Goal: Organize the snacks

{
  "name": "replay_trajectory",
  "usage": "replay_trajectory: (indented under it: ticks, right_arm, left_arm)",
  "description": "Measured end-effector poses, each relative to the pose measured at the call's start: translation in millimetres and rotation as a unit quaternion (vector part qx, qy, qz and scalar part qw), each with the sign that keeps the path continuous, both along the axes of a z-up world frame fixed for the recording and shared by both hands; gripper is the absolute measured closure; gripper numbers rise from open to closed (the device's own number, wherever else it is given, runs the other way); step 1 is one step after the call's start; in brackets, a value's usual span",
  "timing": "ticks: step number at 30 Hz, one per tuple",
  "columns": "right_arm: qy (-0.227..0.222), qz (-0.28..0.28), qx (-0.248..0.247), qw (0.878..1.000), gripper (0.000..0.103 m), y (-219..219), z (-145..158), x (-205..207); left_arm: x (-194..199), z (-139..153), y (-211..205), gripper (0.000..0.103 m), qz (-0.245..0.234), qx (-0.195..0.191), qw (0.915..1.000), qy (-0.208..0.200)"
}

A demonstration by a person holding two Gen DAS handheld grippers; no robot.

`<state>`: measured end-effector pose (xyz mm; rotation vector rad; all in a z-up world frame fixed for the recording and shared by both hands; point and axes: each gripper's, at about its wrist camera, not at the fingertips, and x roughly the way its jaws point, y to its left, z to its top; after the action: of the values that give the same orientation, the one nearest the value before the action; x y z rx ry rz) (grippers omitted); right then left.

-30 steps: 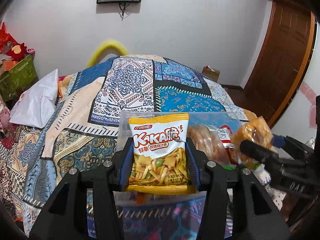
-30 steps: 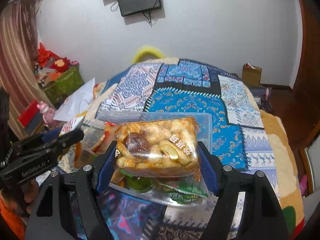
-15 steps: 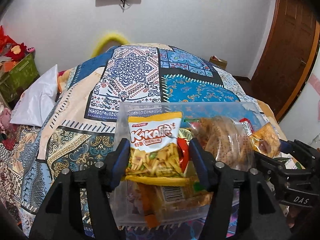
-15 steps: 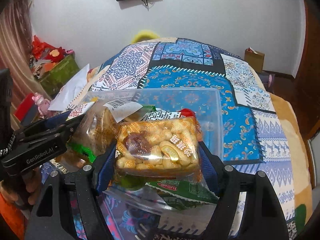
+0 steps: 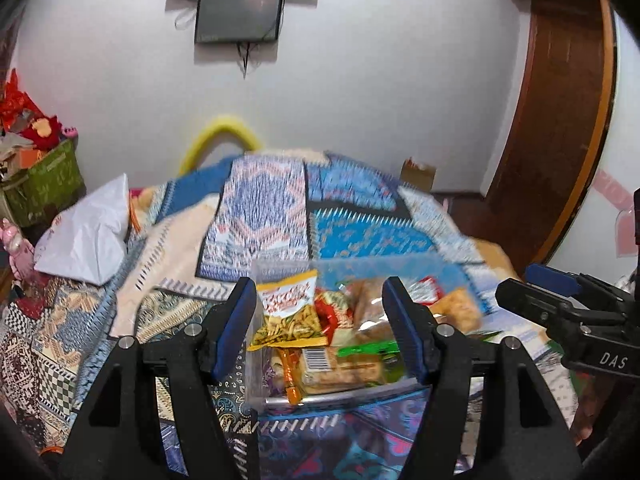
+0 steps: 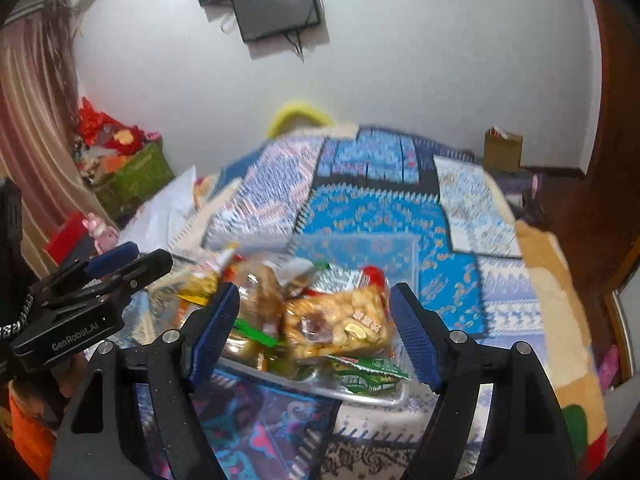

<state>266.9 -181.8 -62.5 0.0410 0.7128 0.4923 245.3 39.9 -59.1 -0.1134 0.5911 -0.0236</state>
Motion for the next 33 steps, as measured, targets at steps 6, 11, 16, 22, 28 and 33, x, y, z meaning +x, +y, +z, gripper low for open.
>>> replay_trajectory:
  ticks: [6, 11, 16, 22, 28, 33]
  right_arm:
    - [-0.067, 0.003, 0.010, 0.998, 0.022, -9.6, 50.0, -44.9]
    - [-0.121, 0.006, 0.020, 0.992, 0.015, -18.9, 82.4, -84.1]
    - [-0.166, 0.001, 0.023, 0.986, 0.000, -25.8, 100.4, -115.2]
    - [-0.184, -0.001, 0.017, 0.983, 0.000, -28.1, 103.6, -134.5]
    - [-0.173, -0.002, 0.024, 0.985, 0.000, -31.2, 97.3, -136.7]
    - [-0.170, -0.003, 0.028, 0.985, 0.000, -32.9, 96.3, -140.3]
  left_arm:
    - [-57.3, 52.7, -9.6, 0.036, -0.001, 0.008, 0.9975, -0.071]
    - [-107.9, 85.7, -17.3, 0.010, 0.005, 0.013, 0.9912, -0.131]
    - [-143.7, 102.9, -23.6, 0.002, 0.011, 0.015, 0.9868, -0.161]
    - [-167.2, 108.3, -28.2, 0.001, 0.007, 0.010, 0.9849, -0.173]
    - [-174.8, 105.2, -33.4, 0.001, 0.003, 0.025, 0.9852, -0.170]
    - [-174.6, 101.7, -36.1, 0.001, 0.001, 0.025, 0.9861, -0.164]
